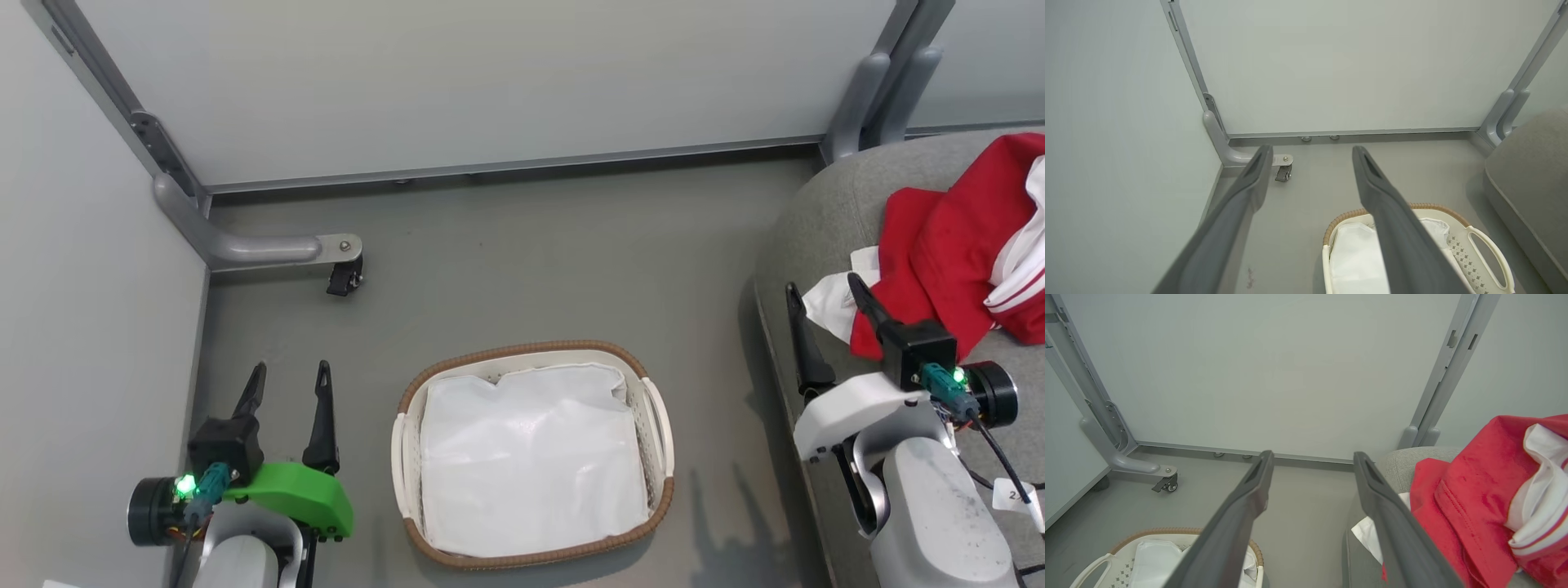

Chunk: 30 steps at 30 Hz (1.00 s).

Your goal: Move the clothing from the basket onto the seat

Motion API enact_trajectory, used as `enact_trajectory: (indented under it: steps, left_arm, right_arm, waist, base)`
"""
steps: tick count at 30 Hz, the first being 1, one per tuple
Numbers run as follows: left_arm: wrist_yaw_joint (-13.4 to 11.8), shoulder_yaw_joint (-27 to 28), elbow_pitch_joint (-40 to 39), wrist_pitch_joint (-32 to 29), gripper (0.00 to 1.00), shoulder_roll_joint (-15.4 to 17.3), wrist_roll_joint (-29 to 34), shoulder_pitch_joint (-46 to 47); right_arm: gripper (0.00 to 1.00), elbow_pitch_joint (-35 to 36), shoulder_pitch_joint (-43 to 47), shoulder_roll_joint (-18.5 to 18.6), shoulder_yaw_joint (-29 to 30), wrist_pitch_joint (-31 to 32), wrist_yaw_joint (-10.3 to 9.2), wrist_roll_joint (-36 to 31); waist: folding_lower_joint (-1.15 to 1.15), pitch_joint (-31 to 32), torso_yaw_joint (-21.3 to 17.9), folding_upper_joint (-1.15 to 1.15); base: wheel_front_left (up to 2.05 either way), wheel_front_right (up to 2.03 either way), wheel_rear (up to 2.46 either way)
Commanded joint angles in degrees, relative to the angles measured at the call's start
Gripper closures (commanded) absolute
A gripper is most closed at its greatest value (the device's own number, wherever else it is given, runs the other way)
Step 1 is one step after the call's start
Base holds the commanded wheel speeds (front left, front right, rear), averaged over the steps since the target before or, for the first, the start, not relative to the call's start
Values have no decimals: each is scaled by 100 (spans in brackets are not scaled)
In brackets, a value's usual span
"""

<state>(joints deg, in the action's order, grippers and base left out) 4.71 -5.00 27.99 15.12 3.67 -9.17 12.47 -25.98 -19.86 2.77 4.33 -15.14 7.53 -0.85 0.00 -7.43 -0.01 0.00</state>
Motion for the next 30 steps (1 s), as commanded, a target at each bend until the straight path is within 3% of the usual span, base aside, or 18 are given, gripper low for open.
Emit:
enact_trajectory:
  steps: [1, 15, 30]
  left_arm:
    - [-13, 81, -25, 5, 0, -16, 64, -161]
    - [49, 401, -46, 5, 0, -69, 133, -751]
    - [92, 486, -148, 5, 0, -70, -195, -966]
  right_arm:
    - [0, -6, 133, 26, -28, -1, -8, 30]
    - [0, 13, 775, 27, -178, -1, -8, 145]
    - [0, -46, 975, 27, -295, -1, -8, 252]
  waist:
    - [0, 149, 73, 0]
    - [0, 591, 62, 0]
    - [0, 629, 90, 0]
  base:
    - [0, 0, 0]
    - [0, 0, 0]
    - [0, 0, 0]
